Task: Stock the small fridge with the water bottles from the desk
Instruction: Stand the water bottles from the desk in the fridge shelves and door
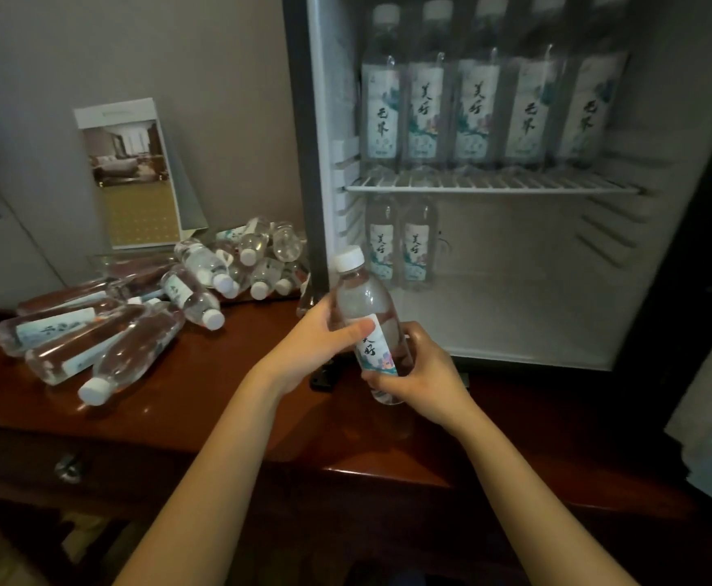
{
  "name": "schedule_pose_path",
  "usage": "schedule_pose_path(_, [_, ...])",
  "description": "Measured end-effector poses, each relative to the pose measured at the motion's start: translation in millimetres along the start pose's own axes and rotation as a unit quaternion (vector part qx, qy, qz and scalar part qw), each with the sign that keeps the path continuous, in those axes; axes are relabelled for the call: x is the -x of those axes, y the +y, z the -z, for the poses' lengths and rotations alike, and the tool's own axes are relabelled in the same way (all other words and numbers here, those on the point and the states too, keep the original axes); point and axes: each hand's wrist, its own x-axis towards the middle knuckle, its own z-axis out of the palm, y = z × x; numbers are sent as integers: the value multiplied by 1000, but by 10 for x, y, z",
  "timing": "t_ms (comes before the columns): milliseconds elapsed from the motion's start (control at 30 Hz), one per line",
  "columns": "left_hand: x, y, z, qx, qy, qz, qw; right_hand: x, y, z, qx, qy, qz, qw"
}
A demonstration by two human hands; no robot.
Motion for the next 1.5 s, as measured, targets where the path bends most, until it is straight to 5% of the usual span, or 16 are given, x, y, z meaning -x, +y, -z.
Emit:
schedule_pose_path(400, [-649,-25,-615,22,6,-42,999,-291,203,508,-57,91,4,994])
schedule_pose_path(967, [-1352,-229,-911,32,-13,-70,997,-701,578,899,-87,121,-32,988])
schedule_pose_path(1500, [-1504,-407,-839,10,110,-50,993,-1171,650,941,-62,179,-48,981])
